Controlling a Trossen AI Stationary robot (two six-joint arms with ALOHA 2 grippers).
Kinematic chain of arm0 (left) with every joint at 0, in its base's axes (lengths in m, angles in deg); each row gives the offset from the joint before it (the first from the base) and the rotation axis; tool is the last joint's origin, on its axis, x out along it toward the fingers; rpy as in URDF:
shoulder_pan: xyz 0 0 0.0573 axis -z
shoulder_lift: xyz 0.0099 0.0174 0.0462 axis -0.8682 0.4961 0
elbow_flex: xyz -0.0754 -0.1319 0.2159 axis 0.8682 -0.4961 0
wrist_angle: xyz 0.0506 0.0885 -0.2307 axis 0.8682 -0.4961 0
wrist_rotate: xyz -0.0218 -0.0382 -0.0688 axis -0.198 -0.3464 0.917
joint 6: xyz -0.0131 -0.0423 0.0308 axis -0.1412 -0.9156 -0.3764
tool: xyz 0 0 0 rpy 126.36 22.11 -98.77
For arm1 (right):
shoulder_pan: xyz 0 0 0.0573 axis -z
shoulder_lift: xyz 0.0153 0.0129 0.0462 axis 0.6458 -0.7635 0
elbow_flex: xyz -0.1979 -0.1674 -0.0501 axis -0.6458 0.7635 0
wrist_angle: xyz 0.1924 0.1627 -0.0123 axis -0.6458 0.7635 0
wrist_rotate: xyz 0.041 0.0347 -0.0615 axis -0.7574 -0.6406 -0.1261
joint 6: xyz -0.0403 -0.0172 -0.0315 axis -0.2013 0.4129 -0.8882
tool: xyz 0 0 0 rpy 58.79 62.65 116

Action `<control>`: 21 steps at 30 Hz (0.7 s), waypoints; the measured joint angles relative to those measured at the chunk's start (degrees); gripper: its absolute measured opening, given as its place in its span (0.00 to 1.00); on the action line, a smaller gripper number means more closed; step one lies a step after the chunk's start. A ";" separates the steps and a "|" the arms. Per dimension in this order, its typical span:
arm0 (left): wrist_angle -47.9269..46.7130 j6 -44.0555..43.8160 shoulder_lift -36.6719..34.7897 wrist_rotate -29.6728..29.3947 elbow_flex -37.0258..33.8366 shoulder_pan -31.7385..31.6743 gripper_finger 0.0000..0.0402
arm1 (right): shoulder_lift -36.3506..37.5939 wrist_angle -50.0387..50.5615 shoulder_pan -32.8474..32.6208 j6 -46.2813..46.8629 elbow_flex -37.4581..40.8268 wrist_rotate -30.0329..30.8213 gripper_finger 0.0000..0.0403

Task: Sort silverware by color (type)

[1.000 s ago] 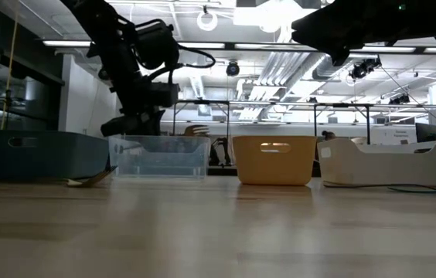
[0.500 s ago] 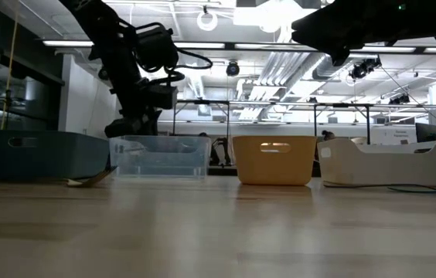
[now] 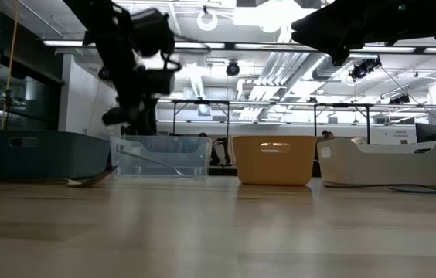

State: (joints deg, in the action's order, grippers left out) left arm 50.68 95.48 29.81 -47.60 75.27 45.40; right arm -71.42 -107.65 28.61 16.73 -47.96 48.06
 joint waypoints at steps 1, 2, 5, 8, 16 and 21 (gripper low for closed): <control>-0.31 -1.76 -0.99 0.05 0.58 0.45 0.25 | 0.00 -0.02 0.00 0.01 0.00 0.01 0.34; -0.51 -3.89 -2.20 0.52 1.10 0.97 0.27 | 0.00 0.00 0.00 0.00 0.00 0.01 0.34; -0.47 -12.38 -6.64 5.89 1.88 2.73 0.30 | 0.00 0.00 0.00 0.02 0.00 0.28 0.34; -0.06 -22.27 -11.20 14.78 1.88 4.67 0.32 | 0.00 0.02 0.00 0.02 0.00 0.26 0.34; 25.85 -33.79 -21.04 18.38 -12.55 15.95 0.33 | 0.00 0.00 -0.02 0.24 0.00 0.18 0.34; 48.24 -35.52 -22.71 10.34 -24.82 22.16 0.33 | 0.00 -0.05 -0.04 1.34 0.00 0.16 0.34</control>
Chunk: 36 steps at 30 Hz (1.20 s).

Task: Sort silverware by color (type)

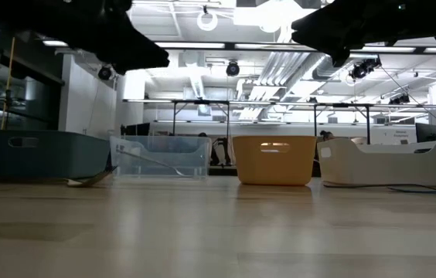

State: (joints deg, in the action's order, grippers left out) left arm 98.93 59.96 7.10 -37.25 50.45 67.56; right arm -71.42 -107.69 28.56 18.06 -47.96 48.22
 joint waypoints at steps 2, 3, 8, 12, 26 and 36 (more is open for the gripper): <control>6.38 0.07 -0.02 -3.05 -3.07 1.49 0.33 | 0.00 -0.02 0.00 -0.12 0.00 -0.01 0.34; 8.55 0.02 -0.02 -4.30 -4.17 2.00 0.33 | 0.00 -0.04 0.00 -0.16 0.00 -0.02 0.34; 12.36 2.79 -0.21 -6.72 -5.69 2.88 0.33 | 0.00 -0.07 0.02 -0.22 0.00 -0.37 0.34; 13.02 3.03 -0.46 -6.74 -5.72 2.89 0.33 | 0.00 -0.08 0.02 -0.24 0.00 -0.35 0.34; 15.27 3.56 -0.46 -6.33 -5.69 2.89 0.33 | 0.00 -0.08 0.04 -0.48 0.00 -0.15 0.34; 15.27 2.78 -0.46 -5.71 -5.69 2.89 0.33 | 0.00 -0.08 0.04 -0.29 0.00 -0.15 0.34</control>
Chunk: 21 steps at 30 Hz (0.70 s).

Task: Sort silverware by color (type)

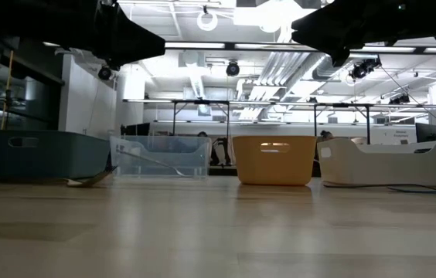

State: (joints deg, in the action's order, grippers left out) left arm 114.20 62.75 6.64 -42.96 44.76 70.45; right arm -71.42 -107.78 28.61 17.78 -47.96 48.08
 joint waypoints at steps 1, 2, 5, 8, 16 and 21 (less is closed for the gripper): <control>0.00 -0.39 0.00 0.02 0.00 0.00 0.33 | 0.00 0.02 0.00 0.00 0.00 0.02 0.34; 0.00 -0.59 0.00 0.02 0.00 0.00 0.33 | 0.00 0.02 0.00 0.00 0.00 0.02 0.34; -0.02 -0.66 0.00 0.04 0.00 0.00 0.33 | 0.00 0.02 0.00 0.00 0.00 0.02 0.34; -0.01 -0.66 0.00 0.07 0.00 0.00 0.33 | 0.00 0.02 0.00 0.00 0.00 0.04 0.34; -0.02 -0.71 0.00 0.09 0.00 0.00 0.33 | 0.00 0.04 0.00 0.00 0.00 0.05 0.34; -0.02 -0.86 0.00 0.80 0.00 0.00 0.33 | 0.00 0.04 0.00 0.00 0.00 0.26 0.34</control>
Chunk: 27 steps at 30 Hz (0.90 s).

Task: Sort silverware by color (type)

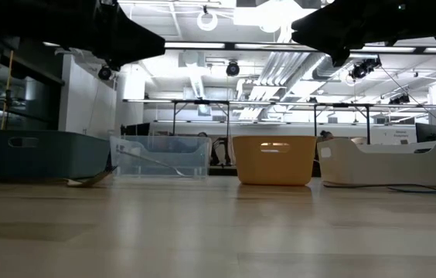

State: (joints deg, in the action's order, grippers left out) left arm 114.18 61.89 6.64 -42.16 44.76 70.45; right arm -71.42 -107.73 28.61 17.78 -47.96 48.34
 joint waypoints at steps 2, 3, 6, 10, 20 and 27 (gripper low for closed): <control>0.02 0.02 0.00 0.71 0.00 0.00 0.33 | 0.00 0.00 0.00 0.00 0.00 -0.01 0.34; 0.02 0.02 0.00 0.92 0.00 0.00 0.33 | 0.00 0.00 0.00 0.00 0.00 -0.01 0.34; 0.02 0.04 0.00 1.21 0.00 0.00 0.33 | 0.00 0.00 0.00 0.00 0.00 -0.03 0.34; 0.02 0.06 0.00 1.21 0.00 0.00 0.33 | 0.00 0.00 0.00 0.00 0.00 -0.05 0.34; 0.04 0.13 0.00 1.20 0.00 0.00 0.33 | 0.00 0.00 0.00 0.00 0.00 -0.09 0.34; 0.04 0.10 0.00 1.19 0.00 0.00 0.33 | 0.00 0.02 0.00 0.00 0.00 -0.16 0.34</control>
State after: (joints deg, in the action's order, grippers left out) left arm 114.22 61.99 6.64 -40.98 44.76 70.45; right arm -71.42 -107.71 28.61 17.78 -47.96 48.17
